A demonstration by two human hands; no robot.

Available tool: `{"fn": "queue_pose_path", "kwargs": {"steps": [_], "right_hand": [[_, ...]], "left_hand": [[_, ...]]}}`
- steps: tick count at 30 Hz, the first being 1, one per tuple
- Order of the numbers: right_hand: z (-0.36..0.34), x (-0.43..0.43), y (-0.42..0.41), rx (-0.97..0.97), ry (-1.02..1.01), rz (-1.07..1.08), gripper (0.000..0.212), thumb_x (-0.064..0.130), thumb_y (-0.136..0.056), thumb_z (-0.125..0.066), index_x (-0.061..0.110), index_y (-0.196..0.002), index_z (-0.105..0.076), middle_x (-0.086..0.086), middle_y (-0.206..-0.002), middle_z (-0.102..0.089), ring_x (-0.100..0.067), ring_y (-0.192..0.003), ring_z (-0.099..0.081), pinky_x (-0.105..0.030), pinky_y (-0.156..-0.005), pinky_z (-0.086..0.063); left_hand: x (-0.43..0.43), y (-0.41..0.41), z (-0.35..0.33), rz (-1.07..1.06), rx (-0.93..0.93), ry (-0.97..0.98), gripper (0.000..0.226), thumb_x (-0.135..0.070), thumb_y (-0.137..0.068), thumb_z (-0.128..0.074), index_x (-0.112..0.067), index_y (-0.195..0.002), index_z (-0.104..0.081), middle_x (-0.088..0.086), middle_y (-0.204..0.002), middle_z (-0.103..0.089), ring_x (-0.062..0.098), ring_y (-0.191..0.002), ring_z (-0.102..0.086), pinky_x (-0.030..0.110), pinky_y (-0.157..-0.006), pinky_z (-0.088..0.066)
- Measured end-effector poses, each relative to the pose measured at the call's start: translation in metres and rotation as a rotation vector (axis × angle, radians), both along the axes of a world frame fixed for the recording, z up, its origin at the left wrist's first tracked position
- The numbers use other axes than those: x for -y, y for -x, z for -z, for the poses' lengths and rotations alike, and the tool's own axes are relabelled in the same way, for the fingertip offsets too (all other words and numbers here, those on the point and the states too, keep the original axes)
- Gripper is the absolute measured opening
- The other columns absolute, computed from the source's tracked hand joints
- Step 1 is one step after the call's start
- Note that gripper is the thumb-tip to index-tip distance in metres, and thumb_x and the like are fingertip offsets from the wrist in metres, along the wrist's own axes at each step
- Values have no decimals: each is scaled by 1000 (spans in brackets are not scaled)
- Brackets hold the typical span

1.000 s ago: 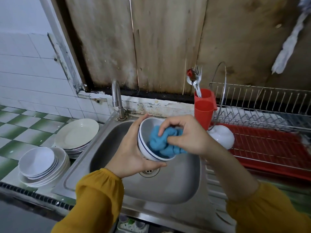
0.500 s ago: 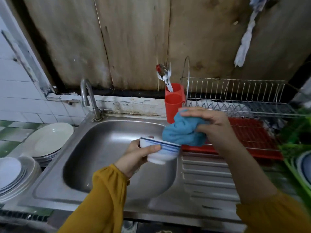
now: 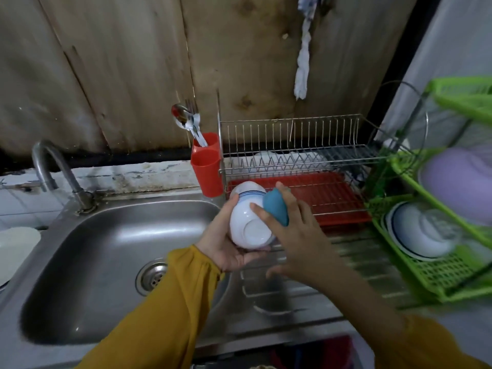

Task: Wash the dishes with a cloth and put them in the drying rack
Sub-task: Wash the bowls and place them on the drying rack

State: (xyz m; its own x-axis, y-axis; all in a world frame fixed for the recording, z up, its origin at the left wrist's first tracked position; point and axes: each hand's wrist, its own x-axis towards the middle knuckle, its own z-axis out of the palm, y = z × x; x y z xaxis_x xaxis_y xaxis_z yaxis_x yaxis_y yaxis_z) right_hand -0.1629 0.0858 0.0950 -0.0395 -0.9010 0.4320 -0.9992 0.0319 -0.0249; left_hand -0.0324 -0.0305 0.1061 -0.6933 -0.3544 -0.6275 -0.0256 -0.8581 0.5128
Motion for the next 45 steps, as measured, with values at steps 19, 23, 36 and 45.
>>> {"fn": "queue_pose_path", "kwargs": {"steps": [19,23,36,45], "right_hand": [[18,57,68,199,-7,230,107,57,-48,-86,45,-141,-34,-12,-119,-46,-25,-81,-62,-29,-47,-48],[16,68,88,287,-133,248,105,59,-61,-81,52,-148,-21,-6,-132,-32,-20,-99,-56,-29,-69,-50],[45,96,125,901,-39,270,103,40,-49,-94,22,-140,-50,-2,-122,-41,-15,-113,-43,-31,-95,-43],[52,126,153,1232,-191,233,50,30,-56,-94,22,-102,-74,4,-97,-74,-17,-91,-70,-24,-69,-55]], "left_hand": [[45,65,12,159,378,413,101,-88,-55,-51,-1,-106,-58,22,-95,-71,31,-81,-70,35,-71,-57],[56,77,22,147,371,537,82,-81,-80,-35,-5,-104,-57,21,-88,-69,29,-76,-69,35,-72,-59],[81,99,42,140,515,1297,44,-45,-102,-35,-5,-113,-49,16,-73,-65,30,-57,-63,39,-59,-56],[102,109,30,316,815,1665,46,-49,-102,-33,-14,-105,-63,13,-101,-67,29,-98,-63,29,-80,-44]]}}
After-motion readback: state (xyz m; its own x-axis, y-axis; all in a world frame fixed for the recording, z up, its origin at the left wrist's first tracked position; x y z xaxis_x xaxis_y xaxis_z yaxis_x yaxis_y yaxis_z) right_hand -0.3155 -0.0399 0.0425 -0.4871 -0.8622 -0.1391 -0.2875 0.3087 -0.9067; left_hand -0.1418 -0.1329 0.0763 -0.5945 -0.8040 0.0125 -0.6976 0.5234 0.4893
